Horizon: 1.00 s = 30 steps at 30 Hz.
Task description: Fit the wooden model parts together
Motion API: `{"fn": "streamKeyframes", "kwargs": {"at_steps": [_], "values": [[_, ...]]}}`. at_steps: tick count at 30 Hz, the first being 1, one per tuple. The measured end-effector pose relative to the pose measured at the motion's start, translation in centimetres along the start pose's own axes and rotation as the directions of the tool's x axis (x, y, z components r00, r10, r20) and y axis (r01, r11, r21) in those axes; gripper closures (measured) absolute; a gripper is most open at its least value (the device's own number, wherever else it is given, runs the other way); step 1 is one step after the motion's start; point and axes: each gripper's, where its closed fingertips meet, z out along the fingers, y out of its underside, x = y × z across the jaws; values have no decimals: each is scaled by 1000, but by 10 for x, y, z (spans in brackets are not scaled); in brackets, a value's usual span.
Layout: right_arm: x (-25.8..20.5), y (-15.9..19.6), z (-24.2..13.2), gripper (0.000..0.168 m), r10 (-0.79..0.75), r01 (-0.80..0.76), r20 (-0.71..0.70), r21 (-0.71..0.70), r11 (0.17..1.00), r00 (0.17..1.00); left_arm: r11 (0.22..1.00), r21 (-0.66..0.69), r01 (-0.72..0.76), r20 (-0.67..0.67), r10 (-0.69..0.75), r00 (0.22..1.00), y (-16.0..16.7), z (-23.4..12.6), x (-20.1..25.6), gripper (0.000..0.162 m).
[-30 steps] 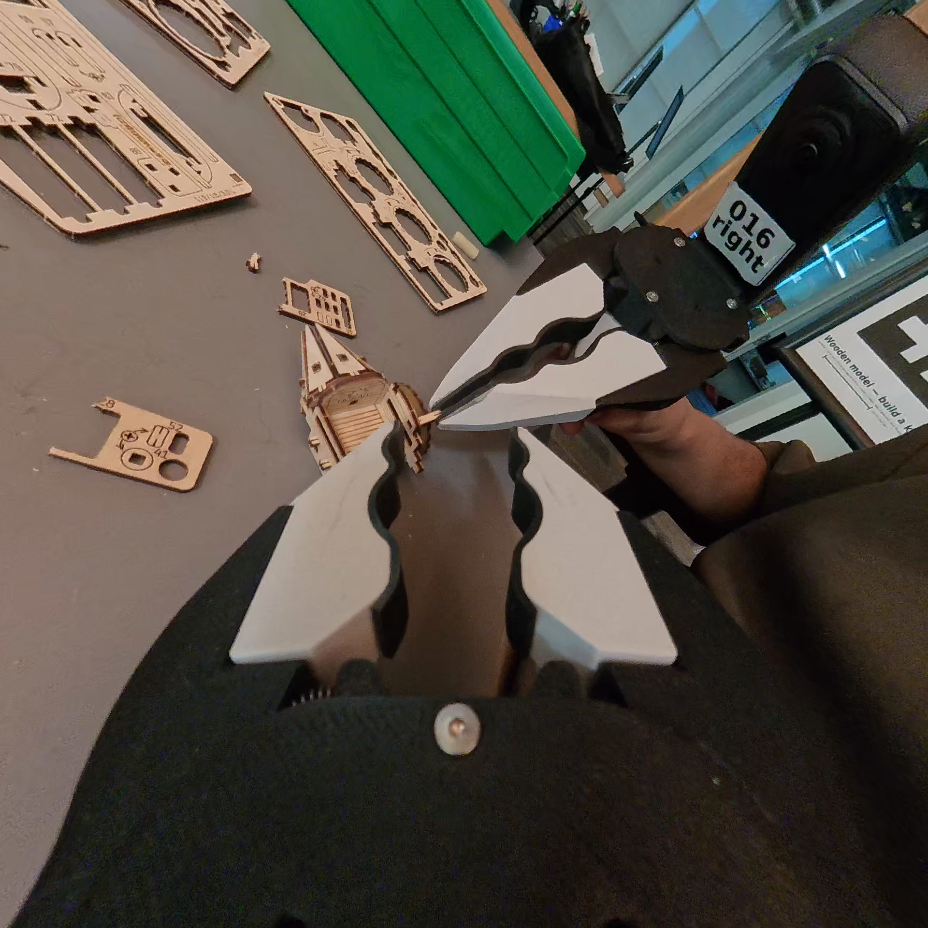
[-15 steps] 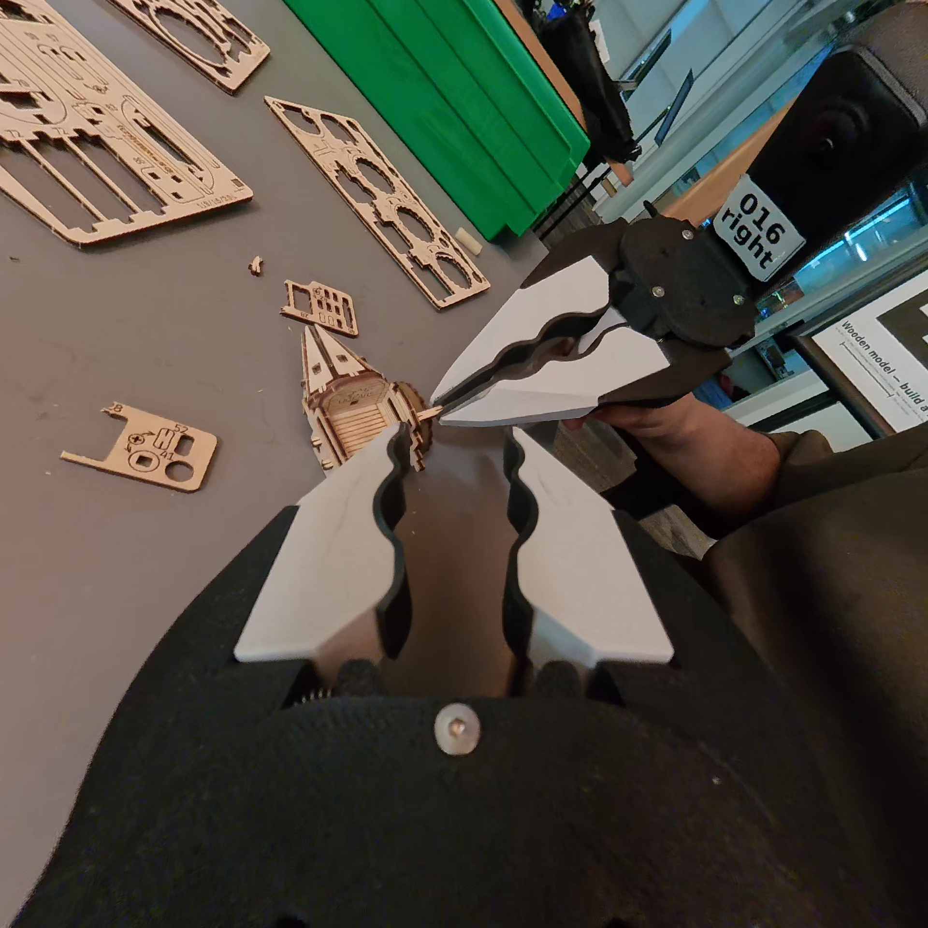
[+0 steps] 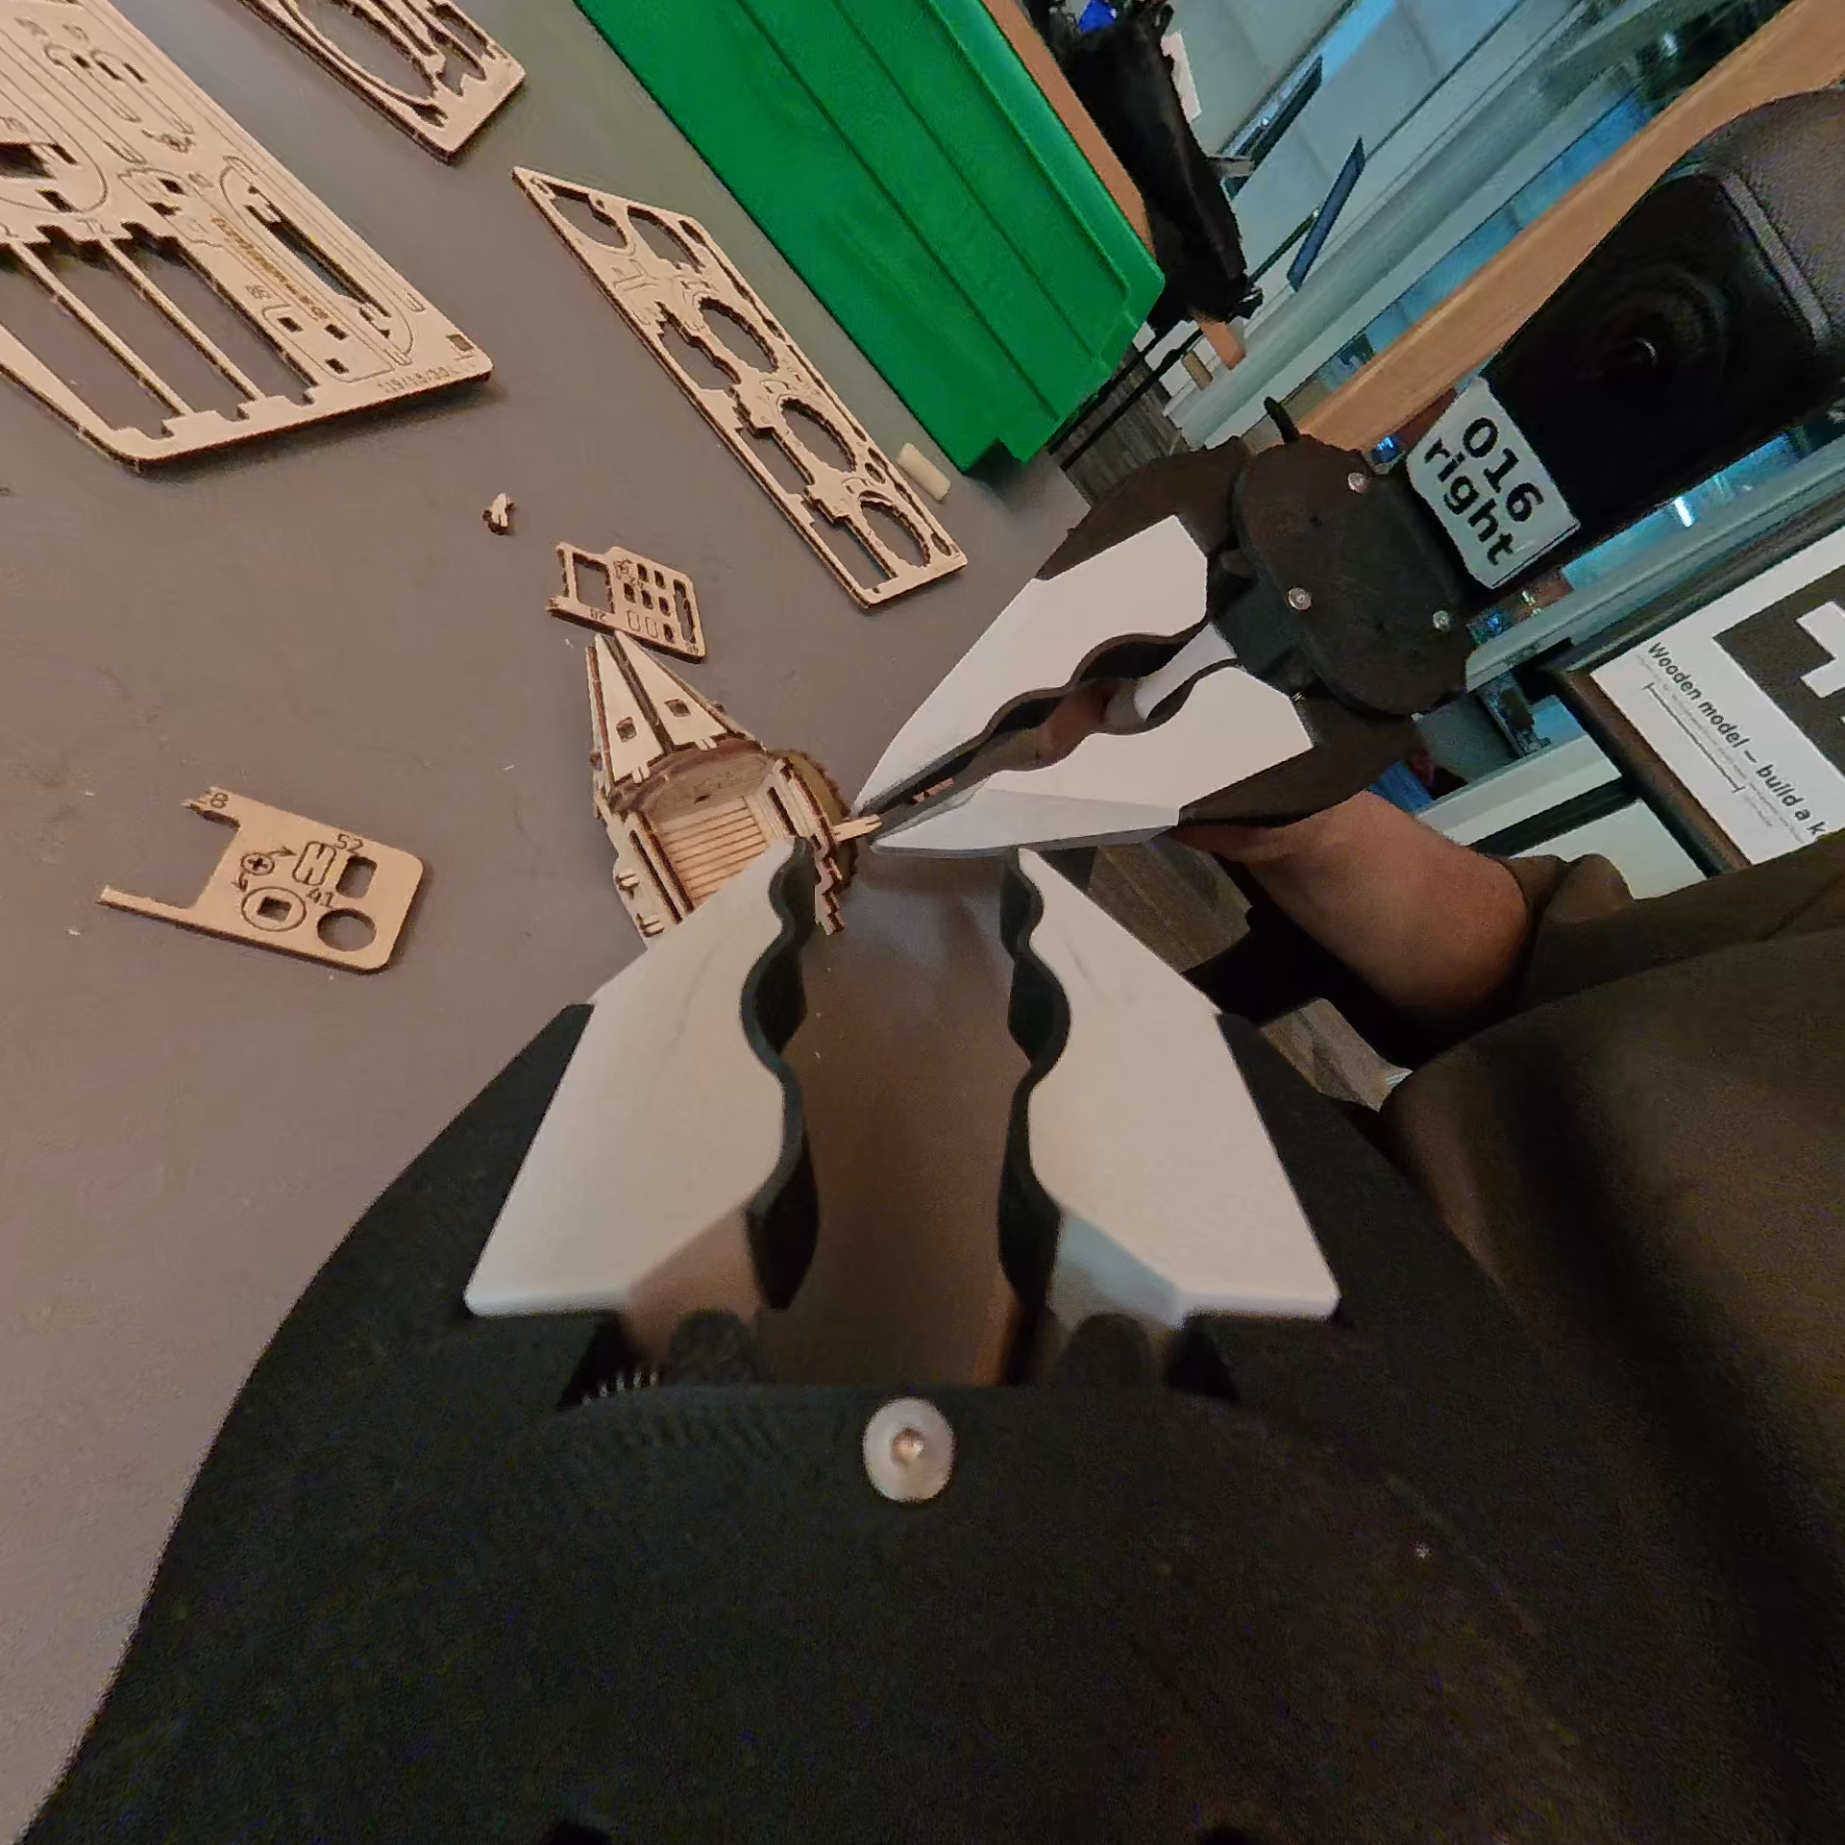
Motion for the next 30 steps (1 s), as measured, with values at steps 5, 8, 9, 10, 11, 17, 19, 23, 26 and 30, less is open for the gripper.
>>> {"fn": "streamKeyframes", "kwargs": {"at_steps": [5, 8, 9, 10, 11, 17, 19, 23, 26, 30], "values": [[-2, 1, -1, 167, -62, 62, 14, 0, 998, 998, 1000, -10, -4, -4, 4, 1000, 1, 1, 1, 128], [-6, 0, -1, 167, -74, 73, 42, 9, 997, 996, 1000, -21, -7, -2, 7, 1000, 3, 2, 1, 125], [-5, 0, -1, 167, -80, 80, 35, 9, 997, 996, 1000, -23, -9, -1, 9, 1000, 3, 2, 1, 125], [-4, 0, -1, 167, -92, 92, 23, 6, 996, 995, 1000, -25, -11, -1, 11, 1000, 4, 2, 1, 125], [-3, 0, -1, 167, -105, 105, 15, 2, 994, 994, 999, -30, -11, -1, 11, 1000, 4, 2, 1, 126], [-1, 1, -1, 167, -146, 146, -26, -15, 989, 989, 1000, -29, -4, 1, 4, 1000, 4, 1, 0, 129], [-1, 1, -1, 168, -152, 152, -31, -16, 988, 988, 1000, -29, -6, 2, 6, 1000, 4, 0, 0, 129], [-2, 0, 0, 168, -147, 147, -23, -11, 989, 989, 999, -33, -4, -1, 4, 1000, 4, 0, 0, 130], [-2, 0, 0, 168, -130, 130, -12, -4, 992, 991, 999, -37, -11, 9, 12, 1000, 5, 0, -1, 132], [-3, 1, 0, 167, -119, 119, 2, -1, 993, 993, 998, -52, -46, 50, 49, 998, 7, 1, -3, 138]]}}
